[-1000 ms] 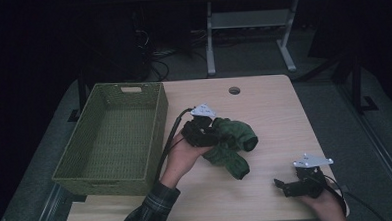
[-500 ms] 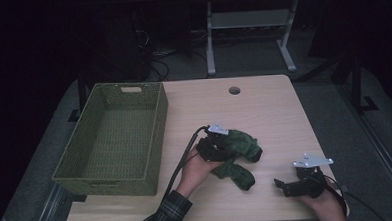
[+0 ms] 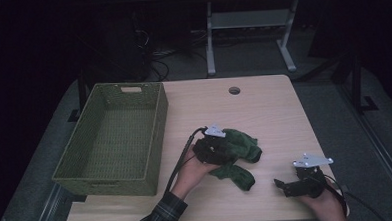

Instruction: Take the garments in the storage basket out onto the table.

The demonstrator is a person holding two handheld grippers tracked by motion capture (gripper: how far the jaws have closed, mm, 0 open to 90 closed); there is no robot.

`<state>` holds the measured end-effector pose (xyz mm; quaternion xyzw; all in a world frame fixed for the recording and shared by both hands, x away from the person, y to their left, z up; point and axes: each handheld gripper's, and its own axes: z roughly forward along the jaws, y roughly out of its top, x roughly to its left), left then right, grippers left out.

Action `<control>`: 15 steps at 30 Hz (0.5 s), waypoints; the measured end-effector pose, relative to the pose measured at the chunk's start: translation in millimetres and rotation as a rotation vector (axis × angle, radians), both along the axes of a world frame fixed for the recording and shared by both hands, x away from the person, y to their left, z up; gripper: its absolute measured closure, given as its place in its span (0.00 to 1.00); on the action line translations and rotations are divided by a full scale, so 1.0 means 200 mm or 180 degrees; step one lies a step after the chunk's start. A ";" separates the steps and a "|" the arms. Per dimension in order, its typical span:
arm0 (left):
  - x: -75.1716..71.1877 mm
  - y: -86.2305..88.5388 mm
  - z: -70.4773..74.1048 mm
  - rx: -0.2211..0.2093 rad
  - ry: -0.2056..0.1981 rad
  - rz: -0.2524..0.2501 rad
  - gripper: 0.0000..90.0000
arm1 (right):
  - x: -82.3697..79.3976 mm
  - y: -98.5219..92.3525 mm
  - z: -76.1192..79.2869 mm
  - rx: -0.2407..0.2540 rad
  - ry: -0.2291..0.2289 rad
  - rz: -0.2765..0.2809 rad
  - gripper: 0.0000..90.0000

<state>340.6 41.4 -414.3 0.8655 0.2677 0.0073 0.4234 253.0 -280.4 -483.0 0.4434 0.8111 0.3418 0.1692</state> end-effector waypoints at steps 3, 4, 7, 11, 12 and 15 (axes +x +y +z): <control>-0.02 0.05 0.06 -0.0104 -0.0054 0.0006 0.55 | 0.00 0.00 0.00 0.0001 0.0001 0.0001 0.03; -0.03 0.06 0.07 -0.0102 -0.0081 0.0003 0.56 | 0.00 0.00 0.00 0.0000 -0.0001 0.0004 0.03; -0.09 0.10 0.08 -0.0063 -0.0129 -0.0031 0.59 | 0.00 0.00 0.00 0.0000 -0.0004 0.0007 0.03; -0.15 0.15 0.06 -0.0005 -0.0148 -0.0039 0.66 | 0.00 0.00 0.00 0.0002 -0.0002 0.0008 0.03; -0.16 0.16 0.06 -0.0009 -0.0147 -0.0037 0.67 | 0.00 0.00 0.00 0.0003 -0.0002 0.0008 0.03; -0.20 0.18 0.05 -0.0019 -0.0127 -0.0056 0.70 | 0.00 0.00 0.00 0.0006 -0.0005 0.0001 0.03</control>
